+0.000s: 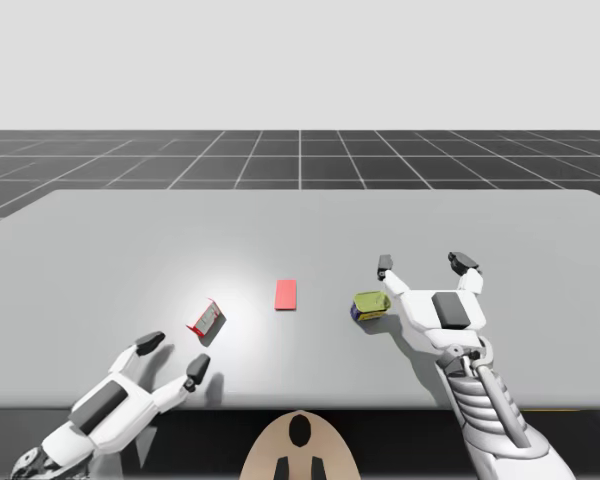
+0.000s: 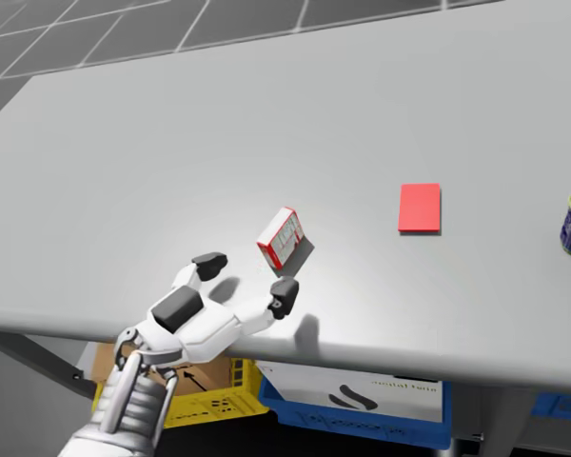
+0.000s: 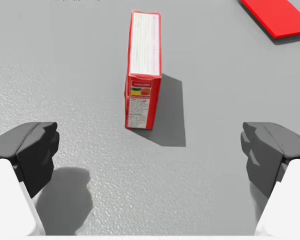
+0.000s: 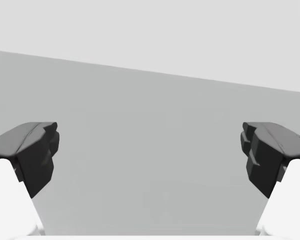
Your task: Look at the card. If it is red, pick the object on the left. If it is green, pick the object on the right.
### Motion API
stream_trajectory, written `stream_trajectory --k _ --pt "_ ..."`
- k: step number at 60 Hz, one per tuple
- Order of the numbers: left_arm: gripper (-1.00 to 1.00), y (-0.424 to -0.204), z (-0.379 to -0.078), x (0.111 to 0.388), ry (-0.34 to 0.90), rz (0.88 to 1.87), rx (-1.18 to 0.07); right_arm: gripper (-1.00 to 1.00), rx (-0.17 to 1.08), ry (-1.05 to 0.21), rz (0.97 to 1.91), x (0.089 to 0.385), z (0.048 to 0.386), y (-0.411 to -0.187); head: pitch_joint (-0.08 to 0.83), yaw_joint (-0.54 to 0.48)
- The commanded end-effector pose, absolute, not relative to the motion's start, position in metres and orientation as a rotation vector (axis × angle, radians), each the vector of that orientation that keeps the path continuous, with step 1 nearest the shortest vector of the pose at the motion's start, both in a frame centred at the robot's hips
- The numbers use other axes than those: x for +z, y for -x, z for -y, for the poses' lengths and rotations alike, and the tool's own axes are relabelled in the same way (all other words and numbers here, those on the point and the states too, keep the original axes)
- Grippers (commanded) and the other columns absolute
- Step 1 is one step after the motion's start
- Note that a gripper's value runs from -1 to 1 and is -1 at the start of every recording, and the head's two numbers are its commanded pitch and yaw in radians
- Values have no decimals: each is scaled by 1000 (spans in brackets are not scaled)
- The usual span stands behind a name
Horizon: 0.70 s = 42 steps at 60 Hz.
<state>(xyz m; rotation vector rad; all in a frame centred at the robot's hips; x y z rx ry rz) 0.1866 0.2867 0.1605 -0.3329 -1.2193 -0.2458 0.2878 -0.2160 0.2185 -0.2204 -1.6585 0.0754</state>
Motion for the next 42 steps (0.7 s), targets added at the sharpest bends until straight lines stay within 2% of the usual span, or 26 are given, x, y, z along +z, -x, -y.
stream_trajectory --k 1,13,33,38,40,41,42 --pt "-1000 -209 -279 158 349 1204 -209 -1000 62 204 1657 218 213 -287 729 345" --pt "-1000 -236 -268 157 330 1184 -192 -1000 60 202 1659 219 213 -287 725 341" --pt "-1000 -260 -262 156 280 1153 -168 -1000 55 202 1656 219 215 -287 727 336" --pt "-852 -261 -262 155 260 1152 -172 -1000 55 203 1655 218 215 -287 726 333" --pt "-534 -261 -262 154 257 1153 -168 -1000 55 203 1655 218 215 -287 725 334" --pt "673 -261 -262 154 254 1151 -168 -1000 55 203 1654 218 215 -287 724 334" --pt "764 -260 -262 154 252 1150 -170 -1000 55 203 1654 218 215 -287 724 334"
